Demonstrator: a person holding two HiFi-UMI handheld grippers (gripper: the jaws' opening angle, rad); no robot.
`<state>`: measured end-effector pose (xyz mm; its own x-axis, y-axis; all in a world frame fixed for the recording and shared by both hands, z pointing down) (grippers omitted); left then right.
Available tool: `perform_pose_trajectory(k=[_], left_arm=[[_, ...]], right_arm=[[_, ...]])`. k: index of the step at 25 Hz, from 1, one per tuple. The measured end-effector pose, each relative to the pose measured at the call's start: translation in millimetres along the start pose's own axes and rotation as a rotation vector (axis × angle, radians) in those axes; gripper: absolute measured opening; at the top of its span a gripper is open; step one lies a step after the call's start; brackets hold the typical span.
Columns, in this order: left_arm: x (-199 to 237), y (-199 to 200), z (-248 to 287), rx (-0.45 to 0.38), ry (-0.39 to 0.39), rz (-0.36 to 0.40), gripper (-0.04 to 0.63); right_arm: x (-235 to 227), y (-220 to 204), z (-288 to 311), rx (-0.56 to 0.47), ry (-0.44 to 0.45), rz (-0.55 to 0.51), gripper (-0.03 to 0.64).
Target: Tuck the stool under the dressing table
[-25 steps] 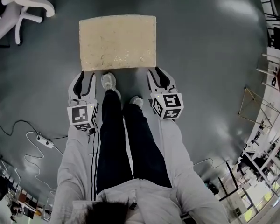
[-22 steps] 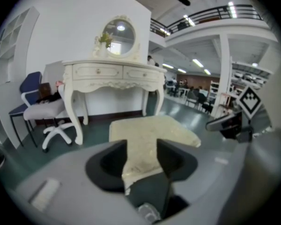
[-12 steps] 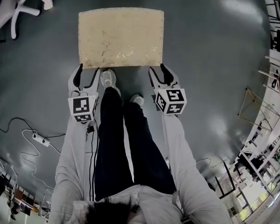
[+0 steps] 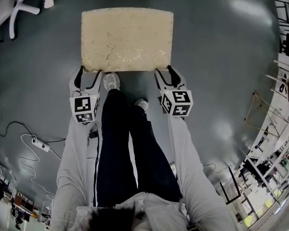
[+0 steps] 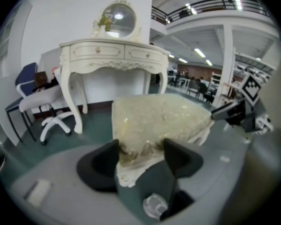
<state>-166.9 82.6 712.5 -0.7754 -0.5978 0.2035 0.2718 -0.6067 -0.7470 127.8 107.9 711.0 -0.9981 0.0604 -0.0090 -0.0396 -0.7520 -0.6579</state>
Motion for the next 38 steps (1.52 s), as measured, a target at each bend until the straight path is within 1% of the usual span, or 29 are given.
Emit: perform_pose_trajectory(k=[7, 11, 15, 19, 22, 27, 38], left_arm=[[-1, 4, 7, 0.038, -0.018, 0.005, 0.304], [0, 6, 7, 0.046, -0.025, 0.011, 0.304], [3, 9, 10, 0.047, -0.019, 0.013, 0.302], [16, 24, 22, 0.057, -0.013, 0.010, 0.301], [26, 35, 33, 0.069, -0.026, 0.009, 0.301], [38, 49, 43, 0.085, -0.022, 0.002, 0.301], [46, 62, 56, 0.102, -0.079, -0.006, 0.301]], right_arm=[[0, 0, 6, 0.025, -0.050, -0.006, 0.199], [1, 1, 8, 0.036, -0.055, -0.011, 0.201], [2, 4, 11, 0.025, -0.062, -0.006, 0.198], [0, 21, 26, 0.012, -0.061, -0.005, 0.190], [-3, 36, 39, 0.002, -0.069, -0.012, 0.190], [-4, 55, 55, 0.007, -0.073, -0.024, 0.190], [-9, 76, 71, 0.044, -0.120, -0.044, 0.190]])
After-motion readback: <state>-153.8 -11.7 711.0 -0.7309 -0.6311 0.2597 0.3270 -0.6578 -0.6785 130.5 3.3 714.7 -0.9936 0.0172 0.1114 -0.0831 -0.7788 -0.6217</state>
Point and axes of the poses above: the fingertips, and each gripper's own axes: z forward along the fingers, x to its left, y out of its top, the point moved 4 cm from there along -z, backward along the fingers, and after that the axes turned 15 degrees about -y, right-handed, at the moved point
